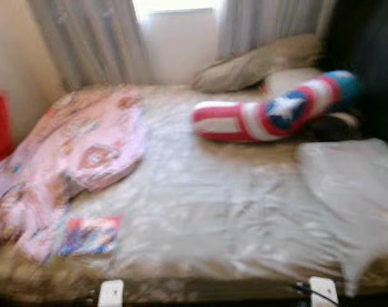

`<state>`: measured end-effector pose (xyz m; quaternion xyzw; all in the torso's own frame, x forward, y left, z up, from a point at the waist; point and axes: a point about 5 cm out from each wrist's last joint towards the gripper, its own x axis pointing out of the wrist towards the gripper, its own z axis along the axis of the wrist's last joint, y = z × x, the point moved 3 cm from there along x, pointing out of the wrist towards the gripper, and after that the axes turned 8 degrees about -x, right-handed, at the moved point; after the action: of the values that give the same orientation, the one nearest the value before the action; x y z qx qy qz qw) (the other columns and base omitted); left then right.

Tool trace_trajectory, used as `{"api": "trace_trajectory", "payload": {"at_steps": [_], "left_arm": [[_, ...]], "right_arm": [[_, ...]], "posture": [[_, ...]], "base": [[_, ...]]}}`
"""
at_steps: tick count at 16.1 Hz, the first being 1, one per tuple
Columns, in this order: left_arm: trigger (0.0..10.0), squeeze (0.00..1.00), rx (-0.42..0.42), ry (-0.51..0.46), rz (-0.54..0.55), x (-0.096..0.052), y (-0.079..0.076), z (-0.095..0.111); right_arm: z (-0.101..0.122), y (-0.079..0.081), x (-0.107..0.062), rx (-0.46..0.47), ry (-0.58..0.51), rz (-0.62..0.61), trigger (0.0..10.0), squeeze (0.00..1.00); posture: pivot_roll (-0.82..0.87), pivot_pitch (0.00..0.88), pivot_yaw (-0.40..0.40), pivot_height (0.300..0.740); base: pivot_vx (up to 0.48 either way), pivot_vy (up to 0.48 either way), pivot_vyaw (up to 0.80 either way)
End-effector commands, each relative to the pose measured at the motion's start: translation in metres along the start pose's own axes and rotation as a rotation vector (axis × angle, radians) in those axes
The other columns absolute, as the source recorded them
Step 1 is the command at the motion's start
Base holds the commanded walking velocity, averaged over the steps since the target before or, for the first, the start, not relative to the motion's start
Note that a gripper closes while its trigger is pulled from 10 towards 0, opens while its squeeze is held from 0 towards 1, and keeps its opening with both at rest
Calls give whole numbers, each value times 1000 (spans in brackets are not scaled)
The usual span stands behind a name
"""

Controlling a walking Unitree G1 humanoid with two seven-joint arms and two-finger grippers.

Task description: Clean up the room

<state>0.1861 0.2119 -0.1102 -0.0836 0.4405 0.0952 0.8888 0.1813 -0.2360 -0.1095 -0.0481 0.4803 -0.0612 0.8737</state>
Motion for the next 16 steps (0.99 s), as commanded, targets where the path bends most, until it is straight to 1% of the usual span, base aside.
{"api": "trace_trajectory", "payload": {"at_steps": [1,3,6,13,16], "left_arm": [[10000,0,0,14,4,0,1,-3],[10000,0,-1,9,1,1,-3,0],[10000,0,3,6,-1,1,-3,2],[10000,0,-3,15,12,-3,8,-7],[10000,0,-6,14,13,-3,8,-8]], "right_arm": [[2,3,0,0,-8,9,10000,0],[2,3,0,-5,-6,10,10000,0],[2,5,0,-4,-8,12,10000,0],[2,6,0,1,-10,16,10000,0],[2,6,0,-2,-10,17,10000,0]], "posture": [[-6,0,15,740],[-7,0,16,740],[-7,0,19,740],[-4,0,22,740],[-2,0,24,740]], "base": [[0,480,0],[0,480,0],[0,480,0],[0,480,0],[0,480,0]]}}
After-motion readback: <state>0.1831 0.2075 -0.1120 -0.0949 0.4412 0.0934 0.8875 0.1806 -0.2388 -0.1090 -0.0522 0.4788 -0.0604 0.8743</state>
